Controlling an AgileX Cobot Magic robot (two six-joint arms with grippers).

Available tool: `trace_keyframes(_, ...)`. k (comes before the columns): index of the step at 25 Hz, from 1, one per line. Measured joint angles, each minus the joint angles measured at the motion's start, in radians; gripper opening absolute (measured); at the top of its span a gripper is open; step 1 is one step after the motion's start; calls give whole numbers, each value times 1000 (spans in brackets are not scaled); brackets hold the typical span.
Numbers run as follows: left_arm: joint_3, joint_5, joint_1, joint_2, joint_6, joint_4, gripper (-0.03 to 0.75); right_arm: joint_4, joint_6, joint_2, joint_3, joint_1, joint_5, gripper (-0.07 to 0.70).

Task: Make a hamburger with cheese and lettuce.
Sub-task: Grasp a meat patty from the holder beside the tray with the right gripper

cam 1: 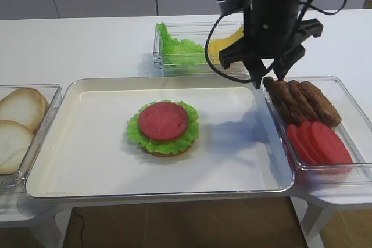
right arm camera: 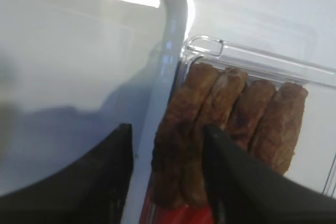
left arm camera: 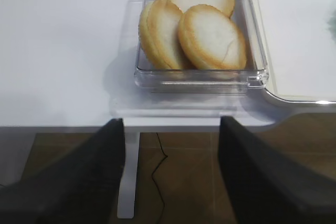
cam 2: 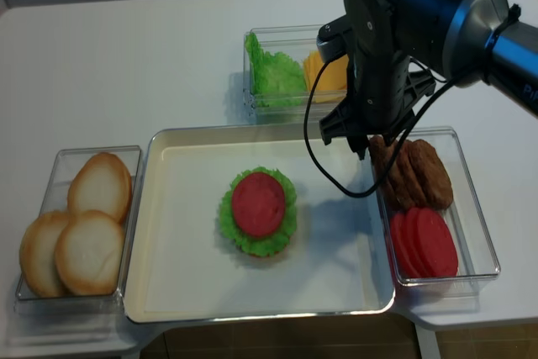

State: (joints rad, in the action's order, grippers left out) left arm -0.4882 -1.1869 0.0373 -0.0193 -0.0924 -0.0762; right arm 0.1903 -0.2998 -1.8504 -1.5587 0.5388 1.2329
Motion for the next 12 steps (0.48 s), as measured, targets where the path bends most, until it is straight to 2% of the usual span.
trace_keyframes(6, 0, 0, 0, 0, 0, 0, 418, 0, -1, -15, 0, 0, -2, 321)
trace_keyframes(12, 0, 0, 0, 0, 0, 0, 418, 3, -1, -20, 0, 0, -2, 249)
